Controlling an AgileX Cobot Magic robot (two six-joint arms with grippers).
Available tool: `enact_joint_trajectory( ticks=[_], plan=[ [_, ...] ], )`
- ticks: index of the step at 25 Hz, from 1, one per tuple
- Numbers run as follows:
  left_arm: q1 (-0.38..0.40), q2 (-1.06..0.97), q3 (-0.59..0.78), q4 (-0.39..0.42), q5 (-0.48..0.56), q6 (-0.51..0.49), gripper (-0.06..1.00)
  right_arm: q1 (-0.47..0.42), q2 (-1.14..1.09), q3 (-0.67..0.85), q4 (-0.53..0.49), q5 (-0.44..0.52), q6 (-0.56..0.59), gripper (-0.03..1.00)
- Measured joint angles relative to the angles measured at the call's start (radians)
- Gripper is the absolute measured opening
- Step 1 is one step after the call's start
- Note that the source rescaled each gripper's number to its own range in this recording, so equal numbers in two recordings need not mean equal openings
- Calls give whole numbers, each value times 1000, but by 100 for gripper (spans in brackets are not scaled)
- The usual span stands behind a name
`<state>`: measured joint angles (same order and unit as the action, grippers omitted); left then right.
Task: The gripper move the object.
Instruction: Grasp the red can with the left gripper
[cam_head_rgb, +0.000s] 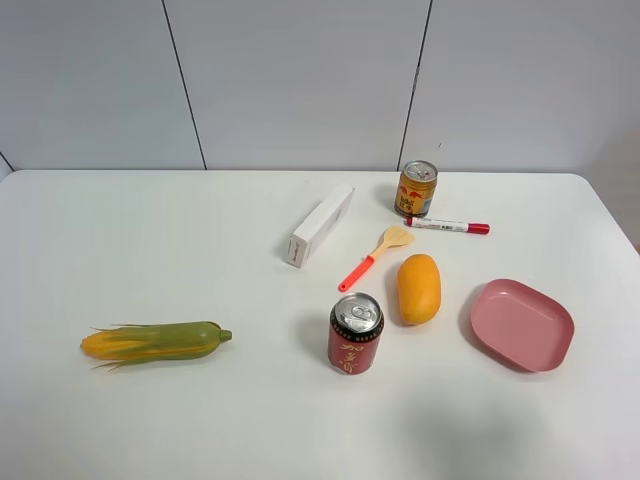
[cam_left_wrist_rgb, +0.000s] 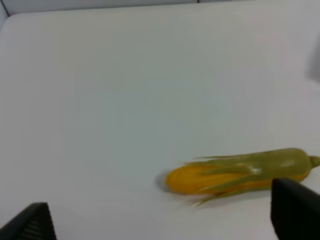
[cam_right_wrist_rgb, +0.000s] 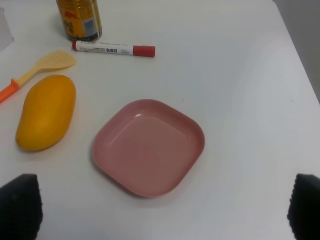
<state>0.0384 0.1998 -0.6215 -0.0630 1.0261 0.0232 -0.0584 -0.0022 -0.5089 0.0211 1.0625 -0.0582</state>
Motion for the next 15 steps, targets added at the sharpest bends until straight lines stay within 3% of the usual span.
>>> enact_joint_trajectory(
  ticks=[4,15],
  plan=[
    [0,153,-75,-69,-31,52,82,0,0,0,0,0,0,100],
    [0,567,-223,-160,-63,242,82,0,0,0,0,0,0,100]
  ],
)
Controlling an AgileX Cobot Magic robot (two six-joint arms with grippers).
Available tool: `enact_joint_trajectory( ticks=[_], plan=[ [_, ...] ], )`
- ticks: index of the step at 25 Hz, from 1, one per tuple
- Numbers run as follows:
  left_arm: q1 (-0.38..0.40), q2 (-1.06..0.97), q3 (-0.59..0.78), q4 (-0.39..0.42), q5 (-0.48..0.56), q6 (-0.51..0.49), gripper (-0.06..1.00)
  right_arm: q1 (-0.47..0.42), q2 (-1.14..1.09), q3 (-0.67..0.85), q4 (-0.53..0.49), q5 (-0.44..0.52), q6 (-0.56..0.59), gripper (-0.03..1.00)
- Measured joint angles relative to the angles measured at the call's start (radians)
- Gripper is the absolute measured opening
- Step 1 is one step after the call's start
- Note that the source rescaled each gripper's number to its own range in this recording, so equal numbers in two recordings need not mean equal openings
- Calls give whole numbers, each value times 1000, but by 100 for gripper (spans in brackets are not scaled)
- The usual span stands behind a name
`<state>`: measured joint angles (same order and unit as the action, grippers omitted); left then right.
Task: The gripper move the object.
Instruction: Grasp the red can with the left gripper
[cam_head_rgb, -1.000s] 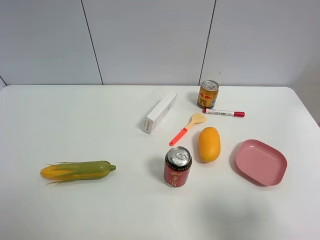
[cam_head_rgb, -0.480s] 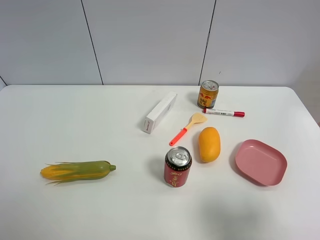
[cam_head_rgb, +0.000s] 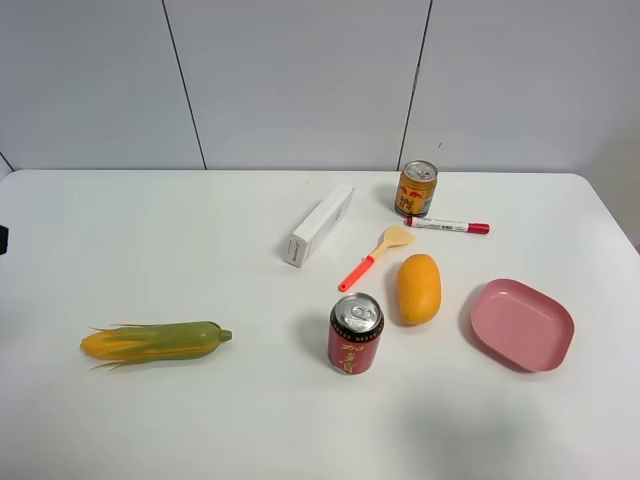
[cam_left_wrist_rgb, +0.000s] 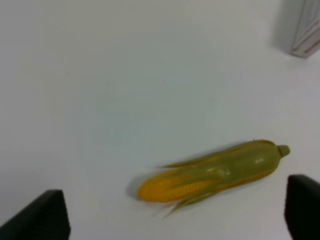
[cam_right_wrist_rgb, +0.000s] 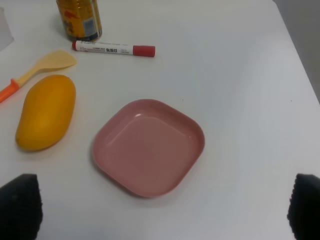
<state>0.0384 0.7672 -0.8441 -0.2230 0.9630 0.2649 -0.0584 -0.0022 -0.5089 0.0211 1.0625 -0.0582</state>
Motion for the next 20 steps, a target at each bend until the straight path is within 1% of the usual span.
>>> enact_joint_trajectory(
  ticks=[5,8,11,16,20],
  plan=[
    [-3,131,-66,-20,-44,29,82,0,0,0,0,0,0,100],
    [-45,194,-105,-24,-73,35,82,0,0,0,0,0,0,100],
    [-121,249,-135,-24,-118,37,82,0,0,0,0,0,0,100],
    [-296,334,-168,-24,-185,37,82,0,0,0,0,0,0,100],
    [-441,409,-196,-27,-207,34,82,0,0,0,0,0,0,100]
  ],
)
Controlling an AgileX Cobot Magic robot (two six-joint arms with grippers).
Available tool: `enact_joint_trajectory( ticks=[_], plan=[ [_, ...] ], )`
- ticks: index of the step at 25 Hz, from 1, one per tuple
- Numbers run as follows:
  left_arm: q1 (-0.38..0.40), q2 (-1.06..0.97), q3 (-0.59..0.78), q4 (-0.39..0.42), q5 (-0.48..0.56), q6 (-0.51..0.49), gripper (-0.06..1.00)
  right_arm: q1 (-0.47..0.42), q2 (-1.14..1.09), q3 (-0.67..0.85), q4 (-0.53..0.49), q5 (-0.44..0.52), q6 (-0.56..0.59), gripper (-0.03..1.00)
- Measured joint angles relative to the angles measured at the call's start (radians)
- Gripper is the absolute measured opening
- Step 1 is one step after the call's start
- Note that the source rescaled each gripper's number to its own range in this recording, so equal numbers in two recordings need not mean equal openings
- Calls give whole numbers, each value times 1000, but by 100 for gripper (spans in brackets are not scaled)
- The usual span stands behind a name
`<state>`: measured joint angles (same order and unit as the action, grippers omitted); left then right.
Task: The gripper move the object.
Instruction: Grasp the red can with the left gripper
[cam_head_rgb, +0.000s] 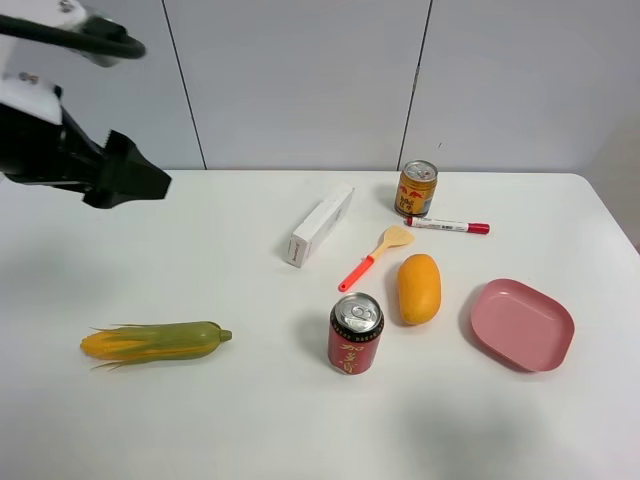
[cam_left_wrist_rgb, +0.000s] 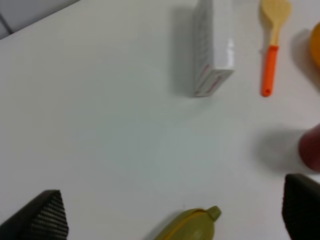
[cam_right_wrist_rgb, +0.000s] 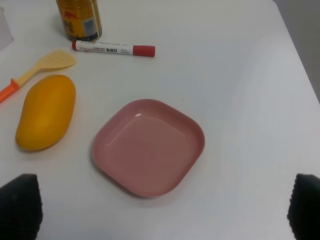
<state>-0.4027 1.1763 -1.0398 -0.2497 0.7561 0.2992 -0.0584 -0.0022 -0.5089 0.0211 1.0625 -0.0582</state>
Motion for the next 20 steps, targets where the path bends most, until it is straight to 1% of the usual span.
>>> enact_joint_trajectory(
  ticks=[7,11,16,20],
  plan=[
    [-228,130,-65,4,-5,-30,82,0,0,0,0,0,0,100],
    [-341,190,-95,42,-8,-32,82,0,0,0,0,0,0,100],
    [-460,247,-99,108,-55,-32,82,0,0,0,0,0,0,100],
    [-516,307,-100,137,-119,-32,82,0,0,0,0,0,0,100]
  ],
)
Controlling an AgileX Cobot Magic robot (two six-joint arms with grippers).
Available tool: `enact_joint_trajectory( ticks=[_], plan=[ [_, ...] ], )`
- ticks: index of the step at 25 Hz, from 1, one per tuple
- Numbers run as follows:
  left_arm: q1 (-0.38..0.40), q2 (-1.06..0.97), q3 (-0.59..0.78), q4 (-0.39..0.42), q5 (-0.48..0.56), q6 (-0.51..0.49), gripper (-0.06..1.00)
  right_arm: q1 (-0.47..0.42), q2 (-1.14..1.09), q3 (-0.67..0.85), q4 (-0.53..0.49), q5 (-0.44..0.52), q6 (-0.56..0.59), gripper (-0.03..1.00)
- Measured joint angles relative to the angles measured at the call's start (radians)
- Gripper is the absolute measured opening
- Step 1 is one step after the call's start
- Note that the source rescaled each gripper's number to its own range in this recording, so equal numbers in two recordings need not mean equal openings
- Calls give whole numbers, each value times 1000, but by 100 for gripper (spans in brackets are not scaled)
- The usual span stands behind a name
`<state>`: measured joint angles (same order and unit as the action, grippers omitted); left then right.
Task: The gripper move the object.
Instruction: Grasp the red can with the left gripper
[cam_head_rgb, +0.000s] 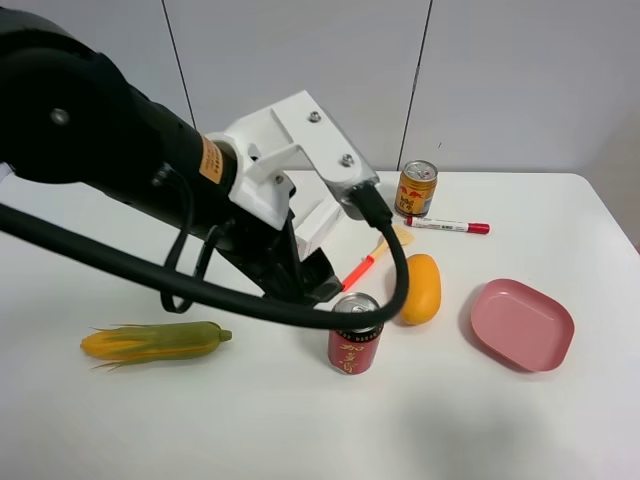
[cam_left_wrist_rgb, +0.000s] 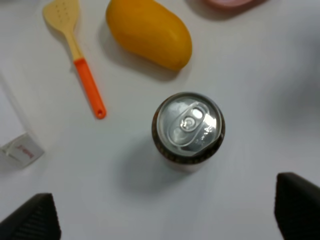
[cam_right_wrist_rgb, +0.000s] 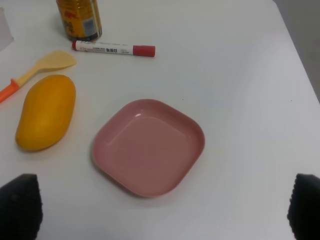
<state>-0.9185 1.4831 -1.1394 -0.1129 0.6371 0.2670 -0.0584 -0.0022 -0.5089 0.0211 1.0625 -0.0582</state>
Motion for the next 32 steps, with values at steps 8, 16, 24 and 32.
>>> enact_joint_trajectory(
  ticks=[8,16,24,32],
  plan=[
    [-13,147,0,7,-91,-1,82,0,0,0,0,0,0,100],
    [-13,203,0,1,-137,-2,82,0,0,0,0,0,0,100],
    [-46,204,0,0,-143,-2,82,0,0,0,0,0,0,100],
    [-84,255,-1,-2,-163,14,82,0,0,0,0,0,0,100]
  ],
)
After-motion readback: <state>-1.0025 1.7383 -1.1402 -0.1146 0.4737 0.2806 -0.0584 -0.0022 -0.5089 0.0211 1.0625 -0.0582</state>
